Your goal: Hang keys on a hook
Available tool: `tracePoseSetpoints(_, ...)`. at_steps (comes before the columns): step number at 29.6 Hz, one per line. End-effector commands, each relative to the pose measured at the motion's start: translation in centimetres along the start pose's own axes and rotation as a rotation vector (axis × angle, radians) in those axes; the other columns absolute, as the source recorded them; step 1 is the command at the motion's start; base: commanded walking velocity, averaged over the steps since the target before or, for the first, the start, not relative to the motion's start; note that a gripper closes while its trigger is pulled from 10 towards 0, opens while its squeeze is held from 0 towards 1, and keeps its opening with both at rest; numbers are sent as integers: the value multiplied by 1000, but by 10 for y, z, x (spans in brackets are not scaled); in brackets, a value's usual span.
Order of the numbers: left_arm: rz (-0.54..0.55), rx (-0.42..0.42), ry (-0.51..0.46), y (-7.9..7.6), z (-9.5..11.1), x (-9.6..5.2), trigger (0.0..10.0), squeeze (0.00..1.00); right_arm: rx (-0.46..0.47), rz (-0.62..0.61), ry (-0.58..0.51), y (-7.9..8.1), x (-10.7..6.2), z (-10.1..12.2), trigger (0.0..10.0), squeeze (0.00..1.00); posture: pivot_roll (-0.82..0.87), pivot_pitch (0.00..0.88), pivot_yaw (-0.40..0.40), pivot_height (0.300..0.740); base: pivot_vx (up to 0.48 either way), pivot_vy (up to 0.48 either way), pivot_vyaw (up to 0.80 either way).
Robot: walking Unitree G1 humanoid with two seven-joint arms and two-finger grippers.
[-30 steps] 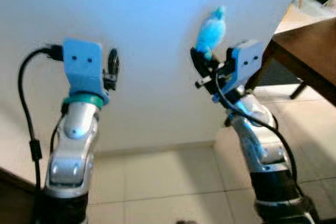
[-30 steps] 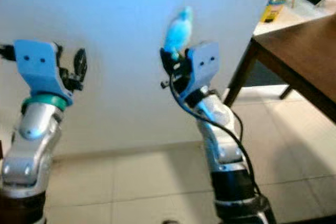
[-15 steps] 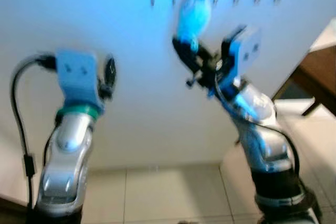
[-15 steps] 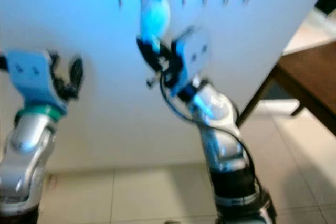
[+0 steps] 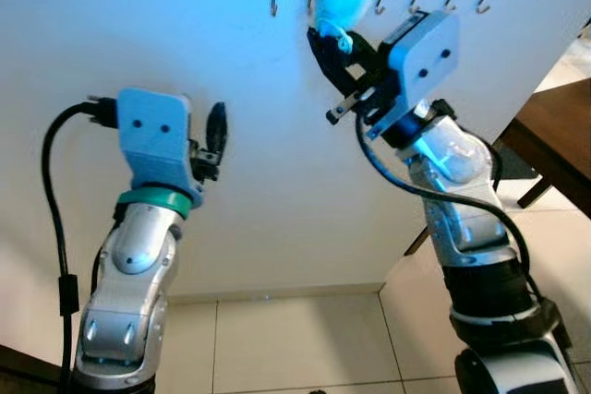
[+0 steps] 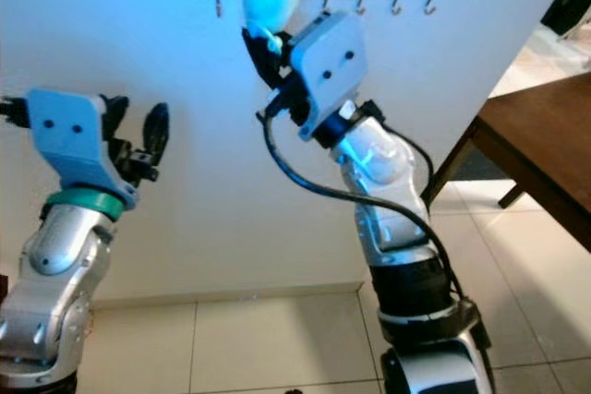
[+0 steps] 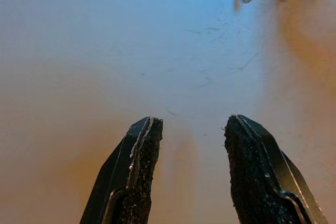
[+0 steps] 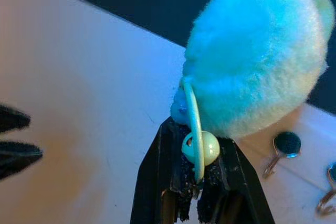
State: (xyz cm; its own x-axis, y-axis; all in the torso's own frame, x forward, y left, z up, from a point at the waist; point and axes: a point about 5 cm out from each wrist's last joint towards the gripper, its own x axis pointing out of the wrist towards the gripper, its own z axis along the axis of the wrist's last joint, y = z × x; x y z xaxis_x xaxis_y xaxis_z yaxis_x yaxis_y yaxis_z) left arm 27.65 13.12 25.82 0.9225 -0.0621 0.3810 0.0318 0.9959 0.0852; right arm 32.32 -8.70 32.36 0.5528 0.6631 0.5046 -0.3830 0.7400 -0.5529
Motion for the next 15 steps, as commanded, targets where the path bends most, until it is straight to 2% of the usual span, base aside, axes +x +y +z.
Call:
tracePoseSetpoints(1, -7, -16, 6, -3, 1, 0, 10000, 0, -175, 5, 39, -2, 7, -4, 10000, 0, -47, 79, 75, 740, 0, 0, 0)
tracePoseSetpoints(2, -12, -23, 10, -4, 1, 1, 10000, 0, -335, -2, 89, -5, 12, -10, 10000, 0, -47, 79, 75, 740, 0, 0, 0)
tracePoseSetpoints(4, -12, -23, 10, -4, 1, 1, 10000, 0, -335, -2, 89, -5, 12, -10, 10000, 0, -47, 79, 75, 740, 0, 0, 0)
tracePoseSetpoints(5, -16, -29, 14, -5, 1, 1, 10000, 0, -479, -5, 116, -9, 17, -14, 10000, 0, -47, 82, 77, 740, 0, 0, 0)
tracePoseSetpoints(6, -18, -35, 19, -6, 1, 1, 10000, 0, -586, -49, 117, -15, 22, -13, 10000, 0, -45, 84, 79, 740, 0, 0, 0)
tracePoseSetpoints(7, -18, -40, 23, -6, 1, 1, 10000, 0, -653, -96, 108, -21, 26, -11, 10000, 0, -45, 84, 79, 740, 0, 0, 0)
tracePoseSetpoints(8, -18, -40, 23, -6, 1, 1, 10000, 0, -653, -96, 108, -21, 26, -11, 10000, 0, -45, 84, 79, 740, 0, 0, 0)
tracePoseSetpoints(11, -18, -51, 30, -6, 1, 1, 10000, 0, -784, -179, 44, -27, 35, -5, 10000, 0, -42, 90, 80, 740, 0, 0, 0)
tracePoseSetpoints(15, -16, -57, 30, -7, 2, 1, 10000, 0, -845, -190, -11, -27, 43, -2, 10000, 0, -38, 92, 80, 740, 0, 0, 0)
